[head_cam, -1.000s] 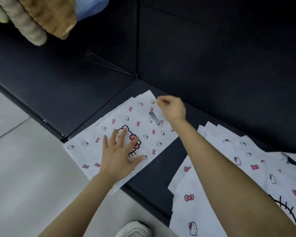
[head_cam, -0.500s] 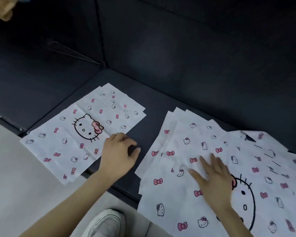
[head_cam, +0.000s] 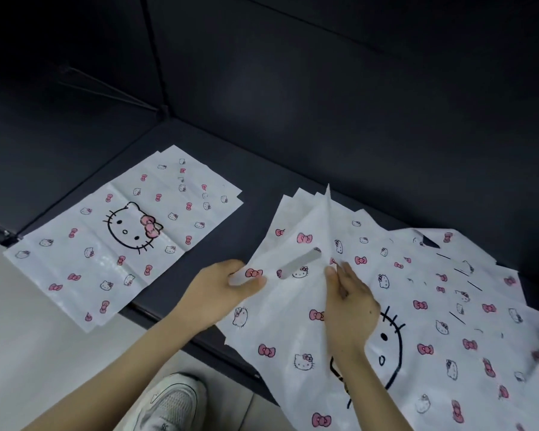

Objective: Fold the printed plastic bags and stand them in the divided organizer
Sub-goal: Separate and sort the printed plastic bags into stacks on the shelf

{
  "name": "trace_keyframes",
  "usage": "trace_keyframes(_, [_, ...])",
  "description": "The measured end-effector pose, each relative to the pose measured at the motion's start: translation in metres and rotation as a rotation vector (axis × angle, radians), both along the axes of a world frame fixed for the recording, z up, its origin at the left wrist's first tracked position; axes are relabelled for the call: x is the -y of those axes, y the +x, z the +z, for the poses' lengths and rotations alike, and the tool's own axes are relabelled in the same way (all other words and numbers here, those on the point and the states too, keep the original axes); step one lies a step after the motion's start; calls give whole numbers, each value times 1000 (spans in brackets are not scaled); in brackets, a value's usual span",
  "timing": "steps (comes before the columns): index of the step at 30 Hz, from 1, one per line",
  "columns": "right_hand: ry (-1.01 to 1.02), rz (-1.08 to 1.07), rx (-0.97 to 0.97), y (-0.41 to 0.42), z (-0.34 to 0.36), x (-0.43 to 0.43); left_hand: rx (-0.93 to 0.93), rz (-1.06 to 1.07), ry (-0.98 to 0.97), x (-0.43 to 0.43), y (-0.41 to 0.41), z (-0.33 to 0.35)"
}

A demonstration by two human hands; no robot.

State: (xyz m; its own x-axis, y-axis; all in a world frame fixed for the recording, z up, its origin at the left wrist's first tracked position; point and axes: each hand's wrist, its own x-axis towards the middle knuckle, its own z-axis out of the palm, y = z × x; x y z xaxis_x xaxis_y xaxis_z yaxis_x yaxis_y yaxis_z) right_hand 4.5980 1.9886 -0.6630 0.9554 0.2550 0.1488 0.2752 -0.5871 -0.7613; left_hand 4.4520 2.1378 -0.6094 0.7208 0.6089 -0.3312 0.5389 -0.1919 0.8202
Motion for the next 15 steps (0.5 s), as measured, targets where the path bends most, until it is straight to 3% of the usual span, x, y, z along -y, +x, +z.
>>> trace_keyframes(3, [-236,85,75,-1,12,-8,-20,40,238,-11,-9,-1])
trace_keyframes(5, [-396,147,91,5,17,-8,71,29,366,-17,-13,3])
trace_keyframes(8, [-467,159,122,29,15,-1,236,-19,556,-25,-18,11])
trace_keyframes(12, [-726,242,57,59,18,10,311,-250,658,-32,-19,32])
trace_keyframes(15, [-676,202,17,66,29,19,280,-259,613,-31,-14,51])
